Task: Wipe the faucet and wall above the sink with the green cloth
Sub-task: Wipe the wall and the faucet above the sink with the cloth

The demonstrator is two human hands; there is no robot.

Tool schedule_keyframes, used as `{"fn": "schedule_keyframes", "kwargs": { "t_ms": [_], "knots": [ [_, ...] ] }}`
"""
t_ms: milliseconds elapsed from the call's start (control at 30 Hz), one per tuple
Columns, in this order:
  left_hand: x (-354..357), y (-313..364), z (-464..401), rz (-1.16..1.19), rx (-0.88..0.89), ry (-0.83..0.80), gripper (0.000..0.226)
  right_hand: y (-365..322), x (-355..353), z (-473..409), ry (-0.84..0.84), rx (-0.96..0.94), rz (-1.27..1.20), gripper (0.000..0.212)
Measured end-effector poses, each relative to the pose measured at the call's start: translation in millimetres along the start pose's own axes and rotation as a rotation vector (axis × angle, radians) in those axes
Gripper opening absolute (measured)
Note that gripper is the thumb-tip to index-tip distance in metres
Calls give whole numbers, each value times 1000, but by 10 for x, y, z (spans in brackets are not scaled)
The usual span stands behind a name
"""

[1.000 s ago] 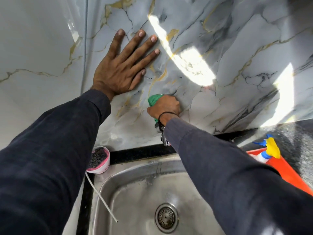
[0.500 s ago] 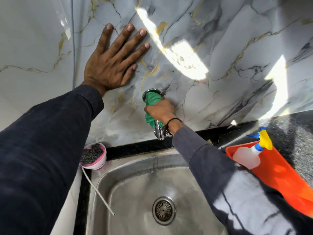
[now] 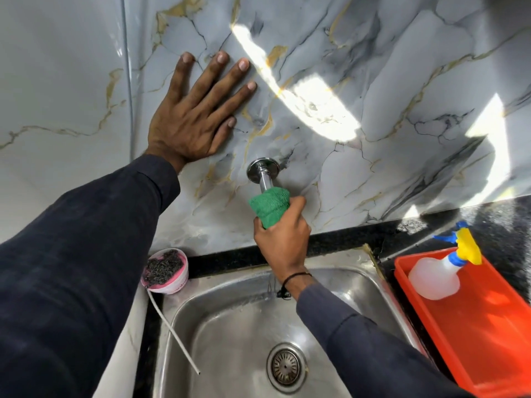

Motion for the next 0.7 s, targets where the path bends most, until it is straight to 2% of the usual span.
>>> {"fn": "schedule_keyframes", "kwargs": {
  "t_ms": [133, 300, 467, 600, 633, 700],
  "knots": [
    [-16, 3, -9, 8, 2, -8, 76, 101, 17, 59, 56, -51, -136, 64],
    [-33, -1, -12, 8, 0, -7, 76, 143, 41, 102, 71, 6, -226, 59],
    [-53, -4, -29, 3, 3, -1, 76, 122, 25, -101, -165, 119, -63, 59],
    [-40, 15, -11, 0, -3, -9, 76, 42, 3, -258, -346, 329, -14, 54],
    [-33, 15, -6, -2, 1, -11, 76, 16, 23, -333, -417, 409, -44, 51],
    [-31, 4, -15, 4, 7, -15, 77, -56, 125, -557, -589, 679, -297, 30]
  ]
}}
Point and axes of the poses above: each hand's wrist, its own z-axis away from the middle knuckle, its own x-axis out of the palm, y = z × x, the point moved 4 cm from there along -z, towards the middle knuckle, and after that the axes turned 5 degrees about -z, right-handed, at the moved point
